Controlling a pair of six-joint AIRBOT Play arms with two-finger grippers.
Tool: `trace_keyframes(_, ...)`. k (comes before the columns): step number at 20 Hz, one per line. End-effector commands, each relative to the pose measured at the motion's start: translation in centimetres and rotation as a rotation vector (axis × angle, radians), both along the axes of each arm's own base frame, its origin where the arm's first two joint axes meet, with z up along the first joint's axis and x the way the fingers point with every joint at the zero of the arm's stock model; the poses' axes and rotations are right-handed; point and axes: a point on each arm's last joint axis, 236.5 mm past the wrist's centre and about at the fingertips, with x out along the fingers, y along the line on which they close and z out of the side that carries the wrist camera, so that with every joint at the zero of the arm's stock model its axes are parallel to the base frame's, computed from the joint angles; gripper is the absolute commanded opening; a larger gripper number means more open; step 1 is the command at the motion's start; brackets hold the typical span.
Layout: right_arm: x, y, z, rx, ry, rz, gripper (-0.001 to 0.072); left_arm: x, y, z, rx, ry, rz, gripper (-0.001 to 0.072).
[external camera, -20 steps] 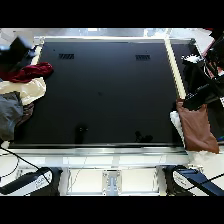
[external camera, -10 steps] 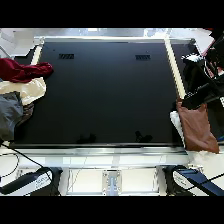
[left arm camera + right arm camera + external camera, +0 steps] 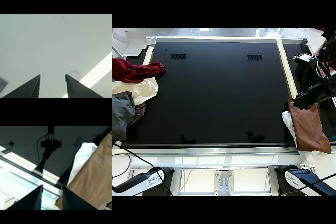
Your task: Fold the shirts.
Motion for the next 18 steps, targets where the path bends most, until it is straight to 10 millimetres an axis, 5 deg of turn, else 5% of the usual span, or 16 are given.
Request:
trace_keyframes(1,0.0,0.0,0.0,0.000,-0.002,0.000,0.0261,-4.1,4.7,-0.1,-0.055,-0.121,0.117,0.0343)
trace_keyframes(4,0.0,0.0,0.0,0.000,-0.002,0.000,0.0262,-7.1,0.6,-0.4,0.251,-0.216,0.350,0.0341)
trace_keyframes(6,0.0,0.0,0.0,0.005,0.001,-0.015,0.0262,-5.0,-5.4,-2.9,0.637,-0.169,0.545,0.0341)
trace_keyframes(8,0.0,0.1,0.0,0.020,0.006,-0.083,0.0262,-0.3,-10.7,-8.6,1.074,-0.042,0.685,0.0341)
trace_keyframes(10,0.0,0.1,0.0,0.032,0.010,-0.133,0.0262,4.2,-13.3,-16.8,1.528,0.128,0.785,0.0333)
trace_keyframes(12,0.3,0.1,0.1,0.049,0.003,-0.199,0.0263,6.7,-12.0,-25.3,1.955,0.341,0.828,0.0217)
trace_keyframes(14,2.2,1.0,0.7,0.123,-0.064,-0.300,0.0263,6.9,-8.8,-31.0,2.235,0.590,0.816,0.0225)
trace_keyframes(16,6.0,4.8,2.8,0.325,-0.209,-0.298,0.0263,6.5,-6.3,-33.8,2.360,0.807,0.789,0.0234)
trace_keyframes(18,10.0,9.8,7.8,0.626,-0.394,-0.256,0.0264,6.1,-6.3,-35.4,2.400,0.916,0.717,0.0233)
